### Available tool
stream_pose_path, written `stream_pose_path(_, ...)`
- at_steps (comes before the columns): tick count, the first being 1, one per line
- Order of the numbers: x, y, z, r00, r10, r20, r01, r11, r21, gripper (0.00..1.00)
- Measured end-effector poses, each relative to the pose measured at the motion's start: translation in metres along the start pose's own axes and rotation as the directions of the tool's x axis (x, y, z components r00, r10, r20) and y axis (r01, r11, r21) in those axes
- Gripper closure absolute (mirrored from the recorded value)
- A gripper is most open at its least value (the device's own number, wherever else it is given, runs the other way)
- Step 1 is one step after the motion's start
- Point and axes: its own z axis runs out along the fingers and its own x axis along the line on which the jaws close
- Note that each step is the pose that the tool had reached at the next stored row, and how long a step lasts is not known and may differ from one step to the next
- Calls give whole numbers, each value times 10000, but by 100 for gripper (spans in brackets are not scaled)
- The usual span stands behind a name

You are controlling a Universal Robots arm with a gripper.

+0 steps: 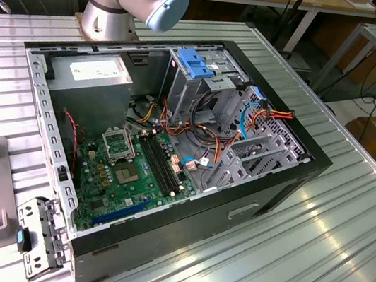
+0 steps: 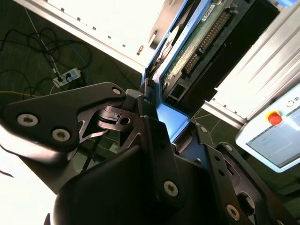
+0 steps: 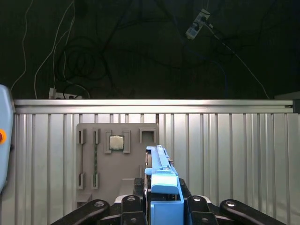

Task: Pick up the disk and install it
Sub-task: 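Pick up the disk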

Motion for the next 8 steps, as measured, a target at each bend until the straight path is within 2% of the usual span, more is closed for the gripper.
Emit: stream_pose_path(8, -1, -101, -6, 10000, 0, 0, 0, 10000, 0, 63)
